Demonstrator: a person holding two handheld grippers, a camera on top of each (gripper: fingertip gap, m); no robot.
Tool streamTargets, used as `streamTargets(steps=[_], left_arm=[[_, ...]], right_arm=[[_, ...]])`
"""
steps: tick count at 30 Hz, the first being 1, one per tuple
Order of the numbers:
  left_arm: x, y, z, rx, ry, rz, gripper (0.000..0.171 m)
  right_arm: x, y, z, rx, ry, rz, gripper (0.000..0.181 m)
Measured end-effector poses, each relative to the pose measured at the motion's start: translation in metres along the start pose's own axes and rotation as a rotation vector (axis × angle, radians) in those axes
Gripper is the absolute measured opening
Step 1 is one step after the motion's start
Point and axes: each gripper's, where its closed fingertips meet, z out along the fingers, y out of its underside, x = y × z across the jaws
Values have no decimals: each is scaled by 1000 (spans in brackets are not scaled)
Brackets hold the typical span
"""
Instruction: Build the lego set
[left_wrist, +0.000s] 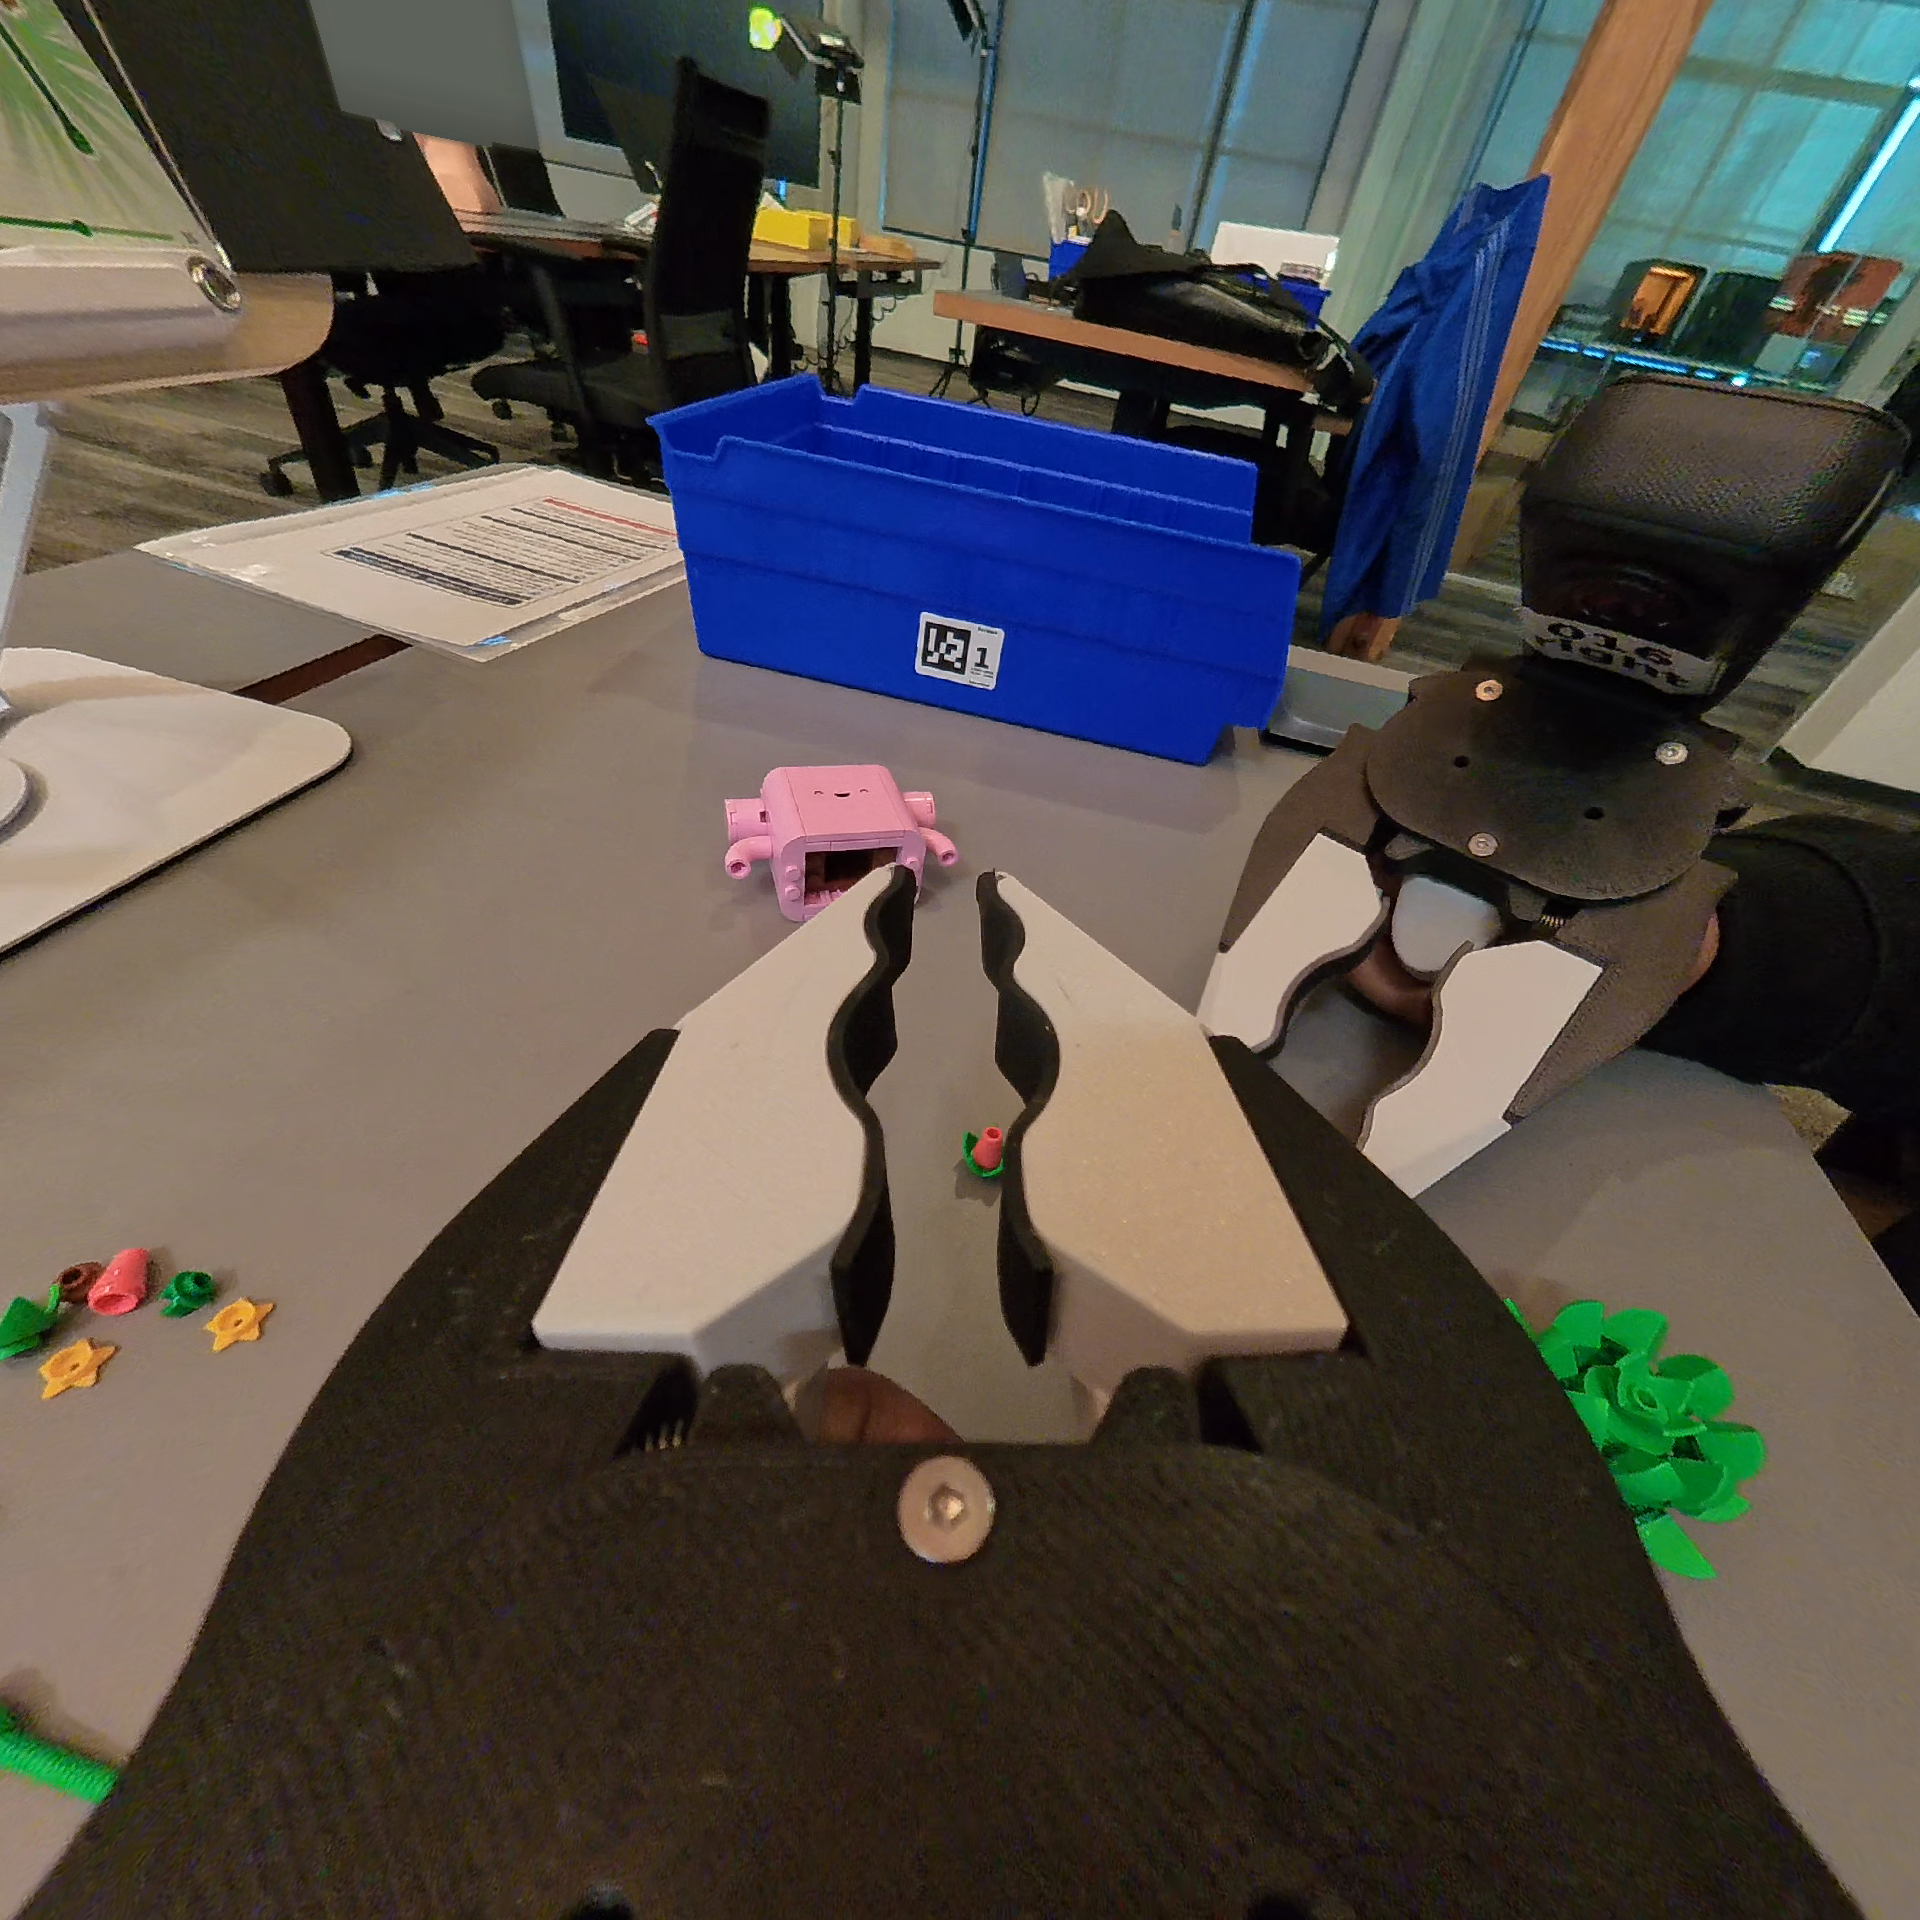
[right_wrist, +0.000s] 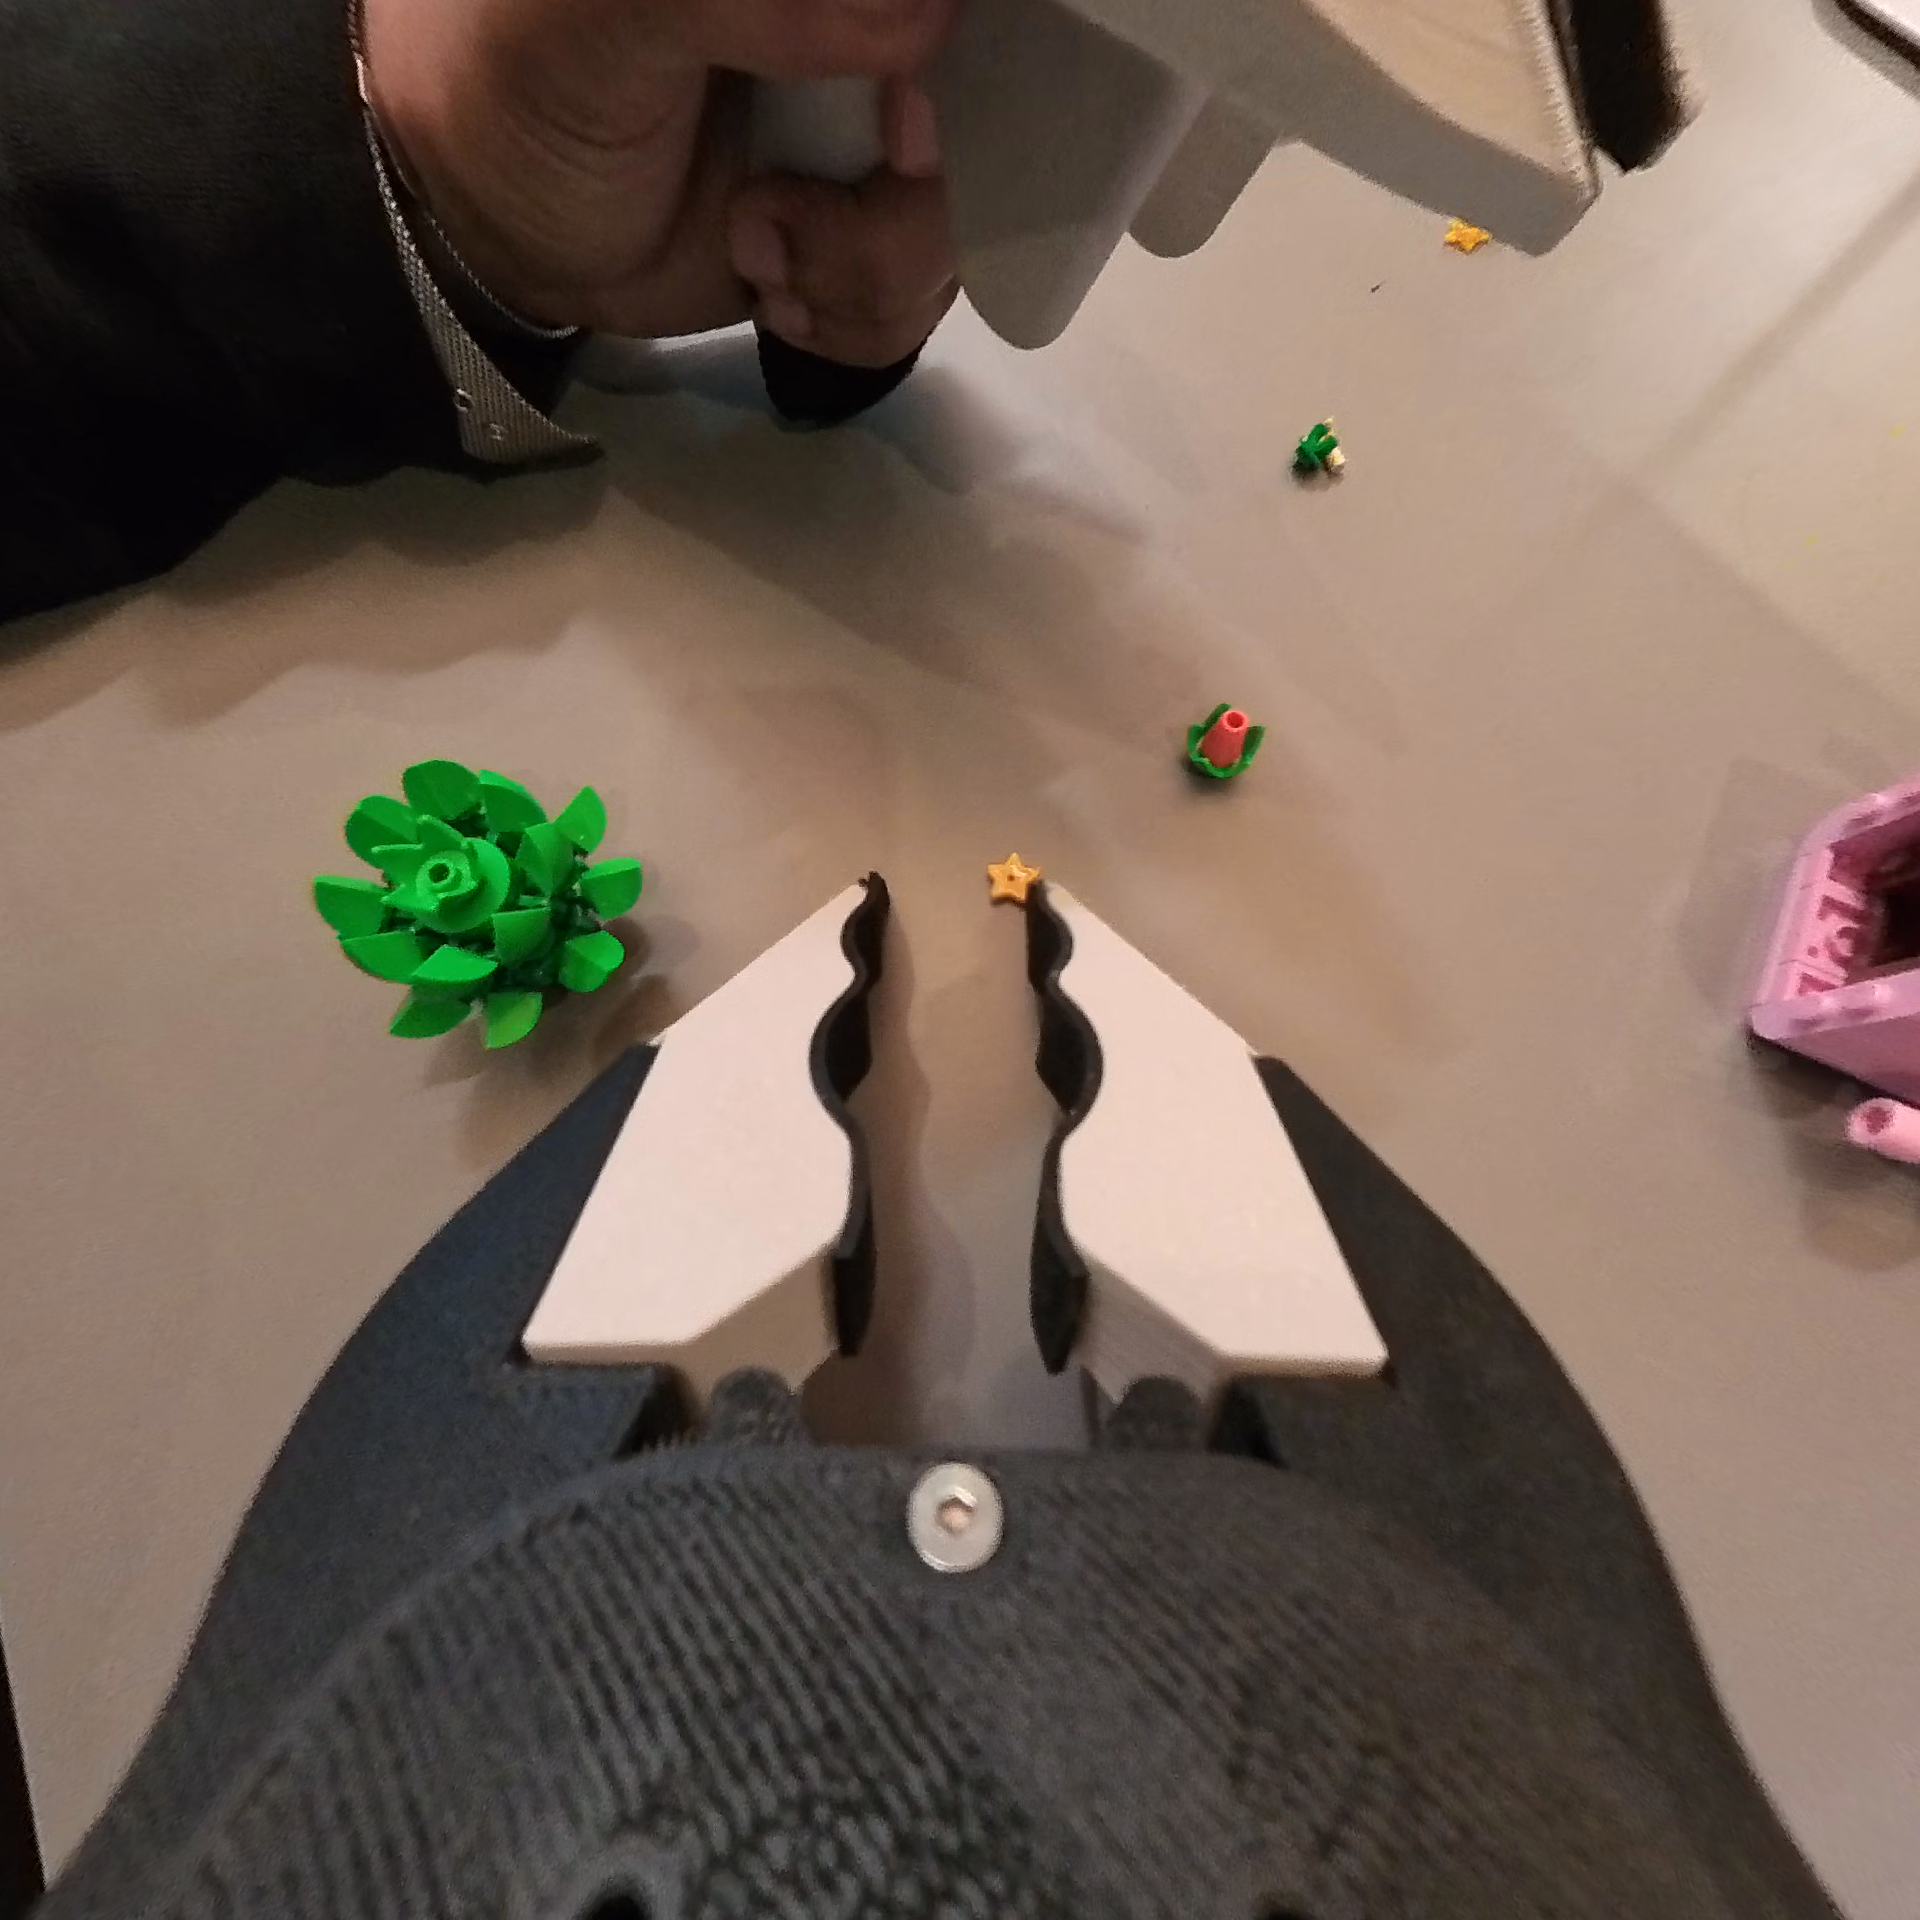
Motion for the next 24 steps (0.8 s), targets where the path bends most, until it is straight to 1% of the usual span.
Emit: streamTargets(steps=[9,24], left_arm=[[0,0,0,1,0,0,11],[-1,0,0,3,3,-7,11]], right_arm=[[6,-5,-4,36,23,30,23],[12,-6,1,22,54,53,17]])
